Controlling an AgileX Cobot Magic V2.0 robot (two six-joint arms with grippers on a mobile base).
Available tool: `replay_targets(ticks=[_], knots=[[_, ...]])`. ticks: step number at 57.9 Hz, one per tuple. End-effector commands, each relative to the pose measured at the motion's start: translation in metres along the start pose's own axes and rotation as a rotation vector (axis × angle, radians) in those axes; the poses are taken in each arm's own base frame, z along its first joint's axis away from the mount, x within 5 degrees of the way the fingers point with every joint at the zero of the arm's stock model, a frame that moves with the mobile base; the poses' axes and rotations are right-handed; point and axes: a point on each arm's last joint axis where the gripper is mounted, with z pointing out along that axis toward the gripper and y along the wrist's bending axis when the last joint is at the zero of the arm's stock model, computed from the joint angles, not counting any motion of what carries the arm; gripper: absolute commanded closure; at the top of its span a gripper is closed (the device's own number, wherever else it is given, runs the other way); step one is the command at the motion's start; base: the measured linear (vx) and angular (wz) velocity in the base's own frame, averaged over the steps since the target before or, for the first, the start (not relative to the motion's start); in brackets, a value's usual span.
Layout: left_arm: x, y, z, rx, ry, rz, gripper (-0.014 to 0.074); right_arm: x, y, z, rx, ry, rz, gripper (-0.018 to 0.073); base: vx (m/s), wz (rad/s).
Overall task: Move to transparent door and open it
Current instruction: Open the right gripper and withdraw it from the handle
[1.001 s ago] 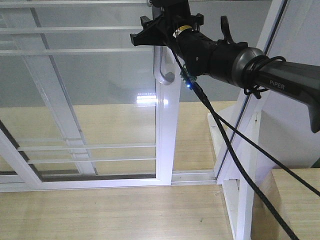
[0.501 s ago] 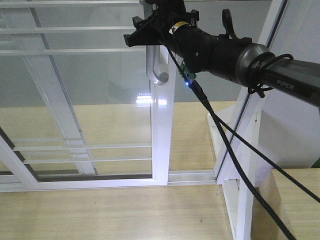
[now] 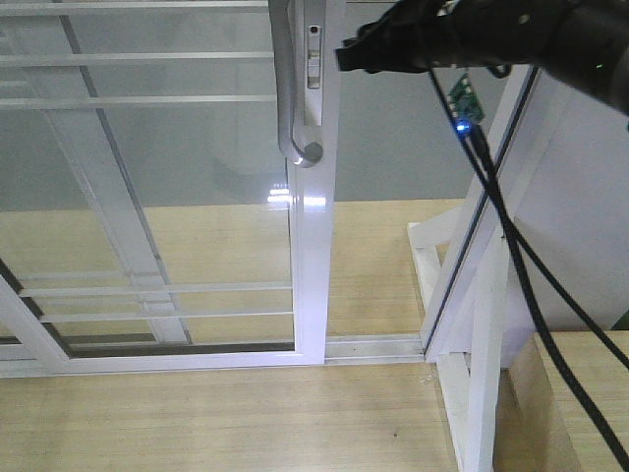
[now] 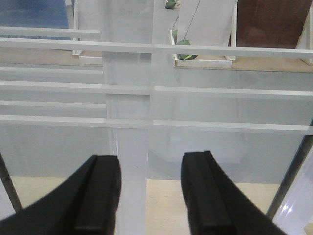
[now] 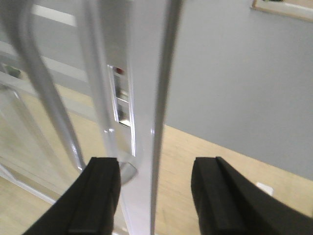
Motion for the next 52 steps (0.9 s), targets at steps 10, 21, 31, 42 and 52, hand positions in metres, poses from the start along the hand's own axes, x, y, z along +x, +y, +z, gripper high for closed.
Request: replay_targets(ticks=[10,21,31,42,52], knots=[[-0.02,0.0,-0.004,-0.002,-0.119,0.001,0.0167,-0.014,-0.051,-0.083,0.153,-0.057,0.001,0.0144,0.0,0.0],[-0.018,0.0,-0.004,-0.001,-0.098,0.0,0.0167,0.03,-0.061,-0.138,0.26,-0.056,0.042,0.0144,0.0,0.0],[-0.008,-0.001,-0.003,0.005,0.018,0.014,0.0167,0.061,-0.057,-0.19,0.345,-0.083,0.055,0.0144,0.0,0.0],[-0.006,-0.005,-0.004,0.026,0.035,0.057,0.0167,0.083,-0.046,-0.224,0.403,-0.105,0.015,0.0144,0.0,0.0],[0.002,-0.024,0.008,0.11,0.064,0.079,0.0167,0.094,-0.04,-0.23,0.405,-0.103,0.026,0.0144,0.0,0.0]])
